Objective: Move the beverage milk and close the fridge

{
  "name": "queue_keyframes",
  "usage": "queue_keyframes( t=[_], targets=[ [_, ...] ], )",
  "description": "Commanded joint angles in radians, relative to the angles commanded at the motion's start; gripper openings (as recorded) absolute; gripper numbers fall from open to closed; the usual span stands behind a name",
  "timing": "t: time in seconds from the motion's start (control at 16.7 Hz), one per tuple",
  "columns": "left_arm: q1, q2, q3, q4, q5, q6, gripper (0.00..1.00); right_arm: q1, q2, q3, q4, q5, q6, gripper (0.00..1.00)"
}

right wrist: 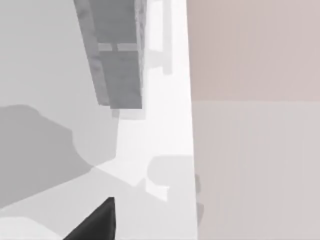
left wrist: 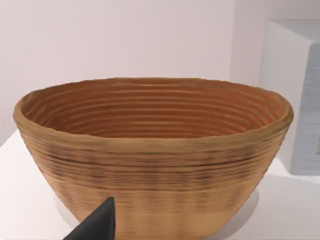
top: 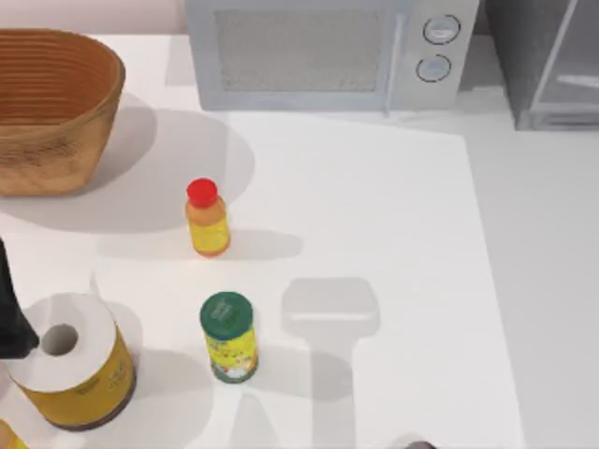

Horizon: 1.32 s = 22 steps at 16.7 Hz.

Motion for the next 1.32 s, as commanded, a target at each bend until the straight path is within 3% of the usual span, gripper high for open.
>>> queue_keyframes(
  t=[0.18, 0.48, 1.08, 1.32],
  targets=[
    [0.000, 0.000, 0.000, 0.000, 0.000, 0.000, 1.00, 0.057, 0.008, -0.008, 0.063, 0.019, 0.060, 1.00],
    [0.000, 0.000, 0.000, 0.000, 0.000, 0.000, 1.00, 0.251, 0.005, -0.005, 0.293, 0.079, 0.295, 1.00],
    [0.000, 0.000, 0.000, 0.000, 0.000, 0.000, 1.00, 0.673, 0.006, -0.006, 0.928, 0.169, 1.108, 1.00],
    [0.000, 0.000, 0.000, 0.000, 0.000, 0.000, 1.00, 0.821, 0.017, -0.016, 1.112, 0.203, 1.316, 1.00]
  ],
)
